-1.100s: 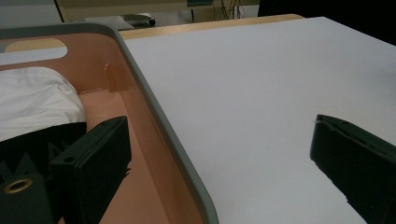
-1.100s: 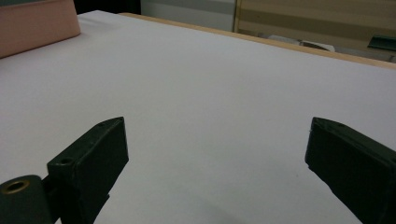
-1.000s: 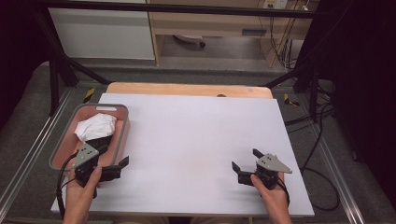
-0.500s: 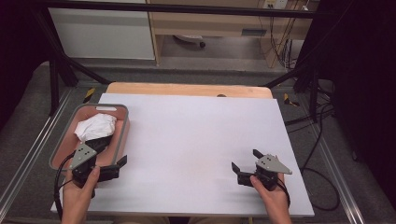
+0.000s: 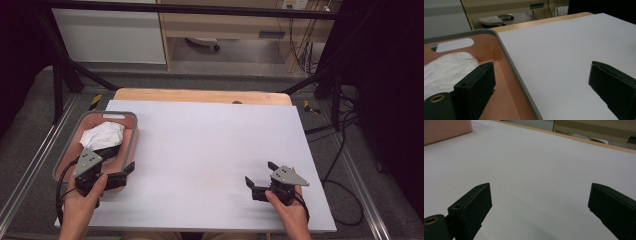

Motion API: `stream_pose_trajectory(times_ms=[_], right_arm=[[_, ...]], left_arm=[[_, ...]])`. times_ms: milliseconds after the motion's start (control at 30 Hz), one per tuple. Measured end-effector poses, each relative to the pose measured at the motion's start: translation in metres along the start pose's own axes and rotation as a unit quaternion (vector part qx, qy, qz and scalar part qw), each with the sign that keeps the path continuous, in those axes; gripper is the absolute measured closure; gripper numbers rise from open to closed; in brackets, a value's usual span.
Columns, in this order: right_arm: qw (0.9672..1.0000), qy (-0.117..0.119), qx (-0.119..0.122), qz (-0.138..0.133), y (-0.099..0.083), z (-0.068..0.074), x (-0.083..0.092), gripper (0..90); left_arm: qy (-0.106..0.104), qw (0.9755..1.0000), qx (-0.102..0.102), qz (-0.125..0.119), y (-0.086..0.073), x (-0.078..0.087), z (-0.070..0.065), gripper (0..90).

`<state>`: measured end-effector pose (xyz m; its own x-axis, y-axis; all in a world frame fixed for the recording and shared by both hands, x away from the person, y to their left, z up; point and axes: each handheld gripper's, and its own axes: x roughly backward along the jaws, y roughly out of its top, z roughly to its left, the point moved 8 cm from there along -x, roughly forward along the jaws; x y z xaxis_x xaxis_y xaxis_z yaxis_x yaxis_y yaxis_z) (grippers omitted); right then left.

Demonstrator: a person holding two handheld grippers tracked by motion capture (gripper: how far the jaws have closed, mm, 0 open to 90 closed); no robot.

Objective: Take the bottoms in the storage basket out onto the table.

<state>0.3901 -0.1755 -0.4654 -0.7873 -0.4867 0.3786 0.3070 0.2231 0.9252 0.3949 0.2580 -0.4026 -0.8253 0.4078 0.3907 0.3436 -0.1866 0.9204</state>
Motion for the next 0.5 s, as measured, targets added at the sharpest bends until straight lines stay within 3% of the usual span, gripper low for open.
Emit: stream_pose_trajectory(times_ms=[200, 267, 367, 433, 500], right_arm=[[1.0, 0.001, 0.005, 0.004, -0.001, 0.003, -0.002, 5.1], [1.0, 0.001, 0.004, 0.007, -0.001, 0.003, -0.003, 5.1], [0.9999, 0.002, 0.005, 0.009, -0.002, 0.003, -0.003, 5.0], [0.9999, 0.001, 0.004, 0.009, -0.002, 0.003, -0.003, 4.9], [0.9999, 0.002, 0.004, 0.009, -0.002, 0.004, -0.003, 4.8]], left_arm=[[-0.001, 0.9999, 0.004, 0.014, 0.014, -0.004, 0.011, 6.8], [0.007, 0.9996, -0.009, 0.024, 0.019, -0.007, 0.018, 6.9], [0.009, 0.9995, -0.012, 0.029, 0.022, -0.009, 0.022, 6.8], [0.026, 0.9988, -0.029, 0.029, 0.027, -0.01, 0.027, 6.9], [0.023, 0.9988, -0.031, 0.03, 0.032, -0.011, 0.029, 6.8]])
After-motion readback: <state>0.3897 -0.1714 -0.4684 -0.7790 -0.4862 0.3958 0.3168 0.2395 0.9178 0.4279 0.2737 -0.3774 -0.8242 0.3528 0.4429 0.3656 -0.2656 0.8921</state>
